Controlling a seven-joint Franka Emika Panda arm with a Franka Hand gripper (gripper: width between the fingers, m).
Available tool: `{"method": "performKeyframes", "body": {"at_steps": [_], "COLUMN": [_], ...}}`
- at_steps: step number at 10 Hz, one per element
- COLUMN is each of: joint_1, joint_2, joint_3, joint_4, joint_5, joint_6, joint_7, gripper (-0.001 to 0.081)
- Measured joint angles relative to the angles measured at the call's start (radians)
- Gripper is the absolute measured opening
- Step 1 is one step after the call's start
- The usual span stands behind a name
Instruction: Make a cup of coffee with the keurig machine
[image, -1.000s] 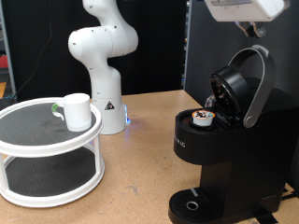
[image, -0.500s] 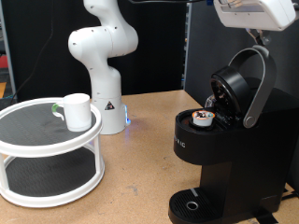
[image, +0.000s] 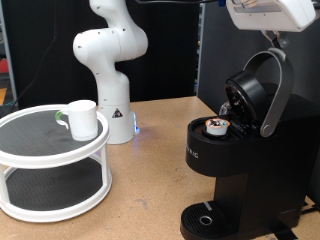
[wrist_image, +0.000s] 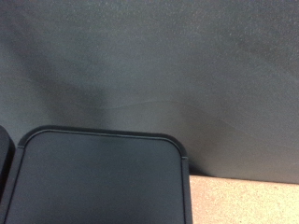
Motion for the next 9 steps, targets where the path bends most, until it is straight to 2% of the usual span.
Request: {"method": "performKeyframes", "body": {"at_steps": [6, 9], "joint_1": [0.0, 0.0], "joint_2": [0.009, 0.005], "joint_3": [0.0, 0.0], "joint_4": [-0.009, 0.0], "joint_5": [-0.013, 0.013], "joint_6": [0.014, 0.014], "joint_7": [0.0, 0.0], "gripper": [0.0005, 0.0005]}}
